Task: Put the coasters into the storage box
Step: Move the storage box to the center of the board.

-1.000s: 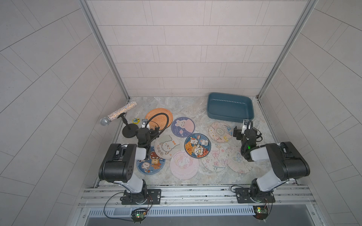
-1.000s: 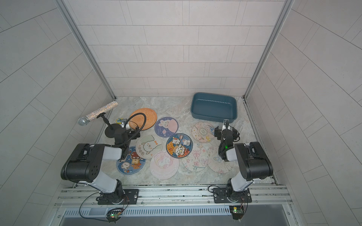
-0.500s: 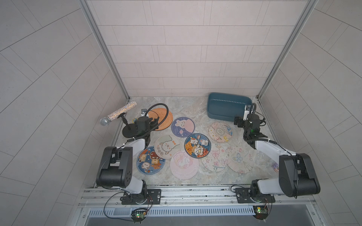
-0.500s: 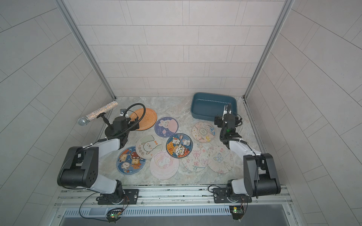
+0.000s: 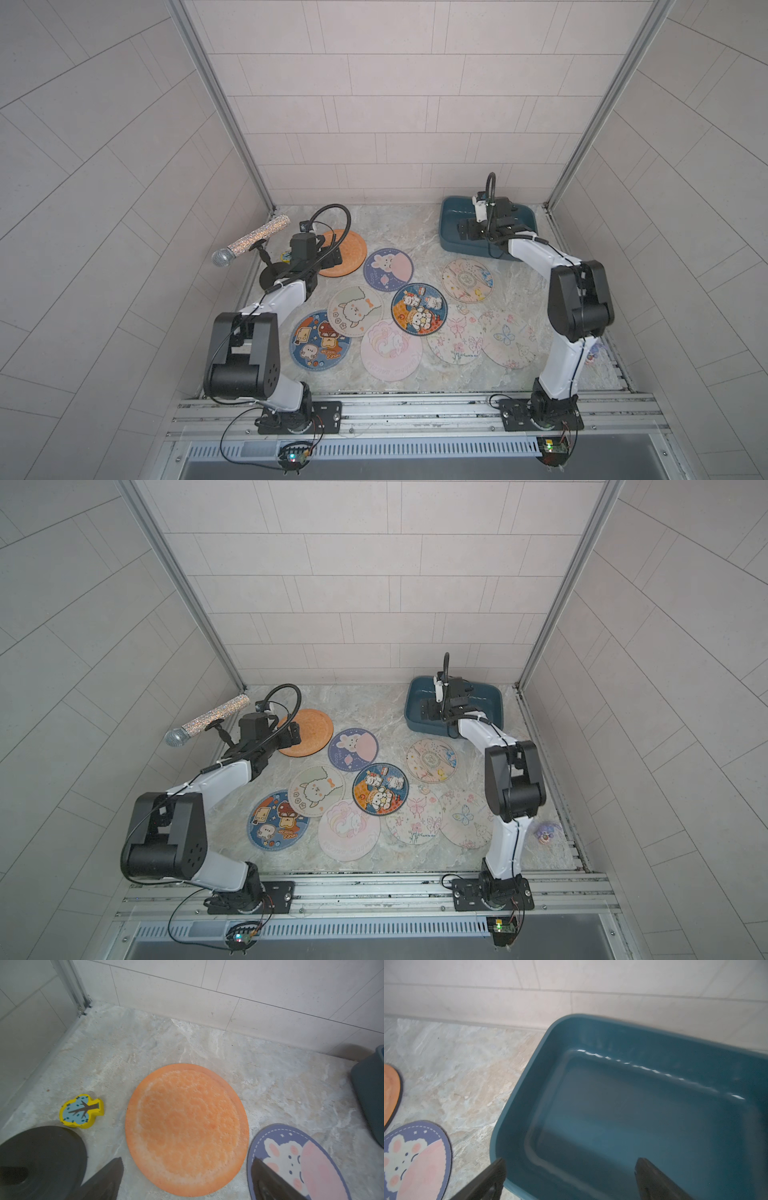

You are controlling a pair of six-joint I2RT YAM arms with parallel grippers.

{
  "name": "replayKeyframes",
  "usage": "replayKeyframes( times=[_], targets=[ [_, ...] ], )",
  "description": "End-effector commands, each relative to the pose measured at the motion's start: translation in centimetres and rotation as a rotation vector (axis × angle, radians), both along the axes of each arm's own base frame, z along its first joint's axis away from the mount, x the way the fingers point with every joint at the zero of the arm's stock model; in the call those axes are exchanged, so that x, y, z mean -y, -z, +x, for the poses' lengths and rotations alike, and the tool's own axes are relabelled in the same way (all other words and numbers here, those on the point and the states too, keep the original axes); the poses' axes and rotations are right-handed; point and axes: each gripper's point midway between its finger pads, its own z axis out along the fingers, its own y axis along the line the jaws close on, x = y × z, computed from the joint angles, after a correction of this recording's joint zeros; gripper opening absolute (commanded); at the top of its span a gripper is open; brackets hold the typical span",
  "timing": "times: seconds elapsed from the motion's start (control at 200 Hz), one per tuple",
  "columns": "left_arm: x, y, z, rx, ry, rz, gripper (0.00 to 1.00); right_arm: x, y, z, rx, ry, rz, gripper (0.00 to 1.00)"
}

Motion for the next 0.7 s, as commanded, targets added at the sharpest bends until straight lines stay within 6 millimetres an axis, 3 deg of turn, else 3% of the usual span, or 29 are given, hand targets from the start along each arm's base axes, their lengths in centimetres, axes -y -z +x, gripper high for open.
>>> replayKeyframes(
  times=[0.0,0.3,0.69],
  targets=[
    [1.5,0.0,0.3,-0.022,0.034,-0.088,1.00,-3.6,1.6,0.1,-0.102,-0.095,0.066,1.00],
    [2.2,0.6,0.3,-0.044,0.052,-0.099,1.00,-9.5,3.8,2.8,-0.160,-0.216,0.117,1.00],
    [2.5,1.1,0.4,-0.059,0.058,-0.106,1.00,-15.0,4.6,0.7,-0.239,-0.418,0.127,1.00]
  ],
)
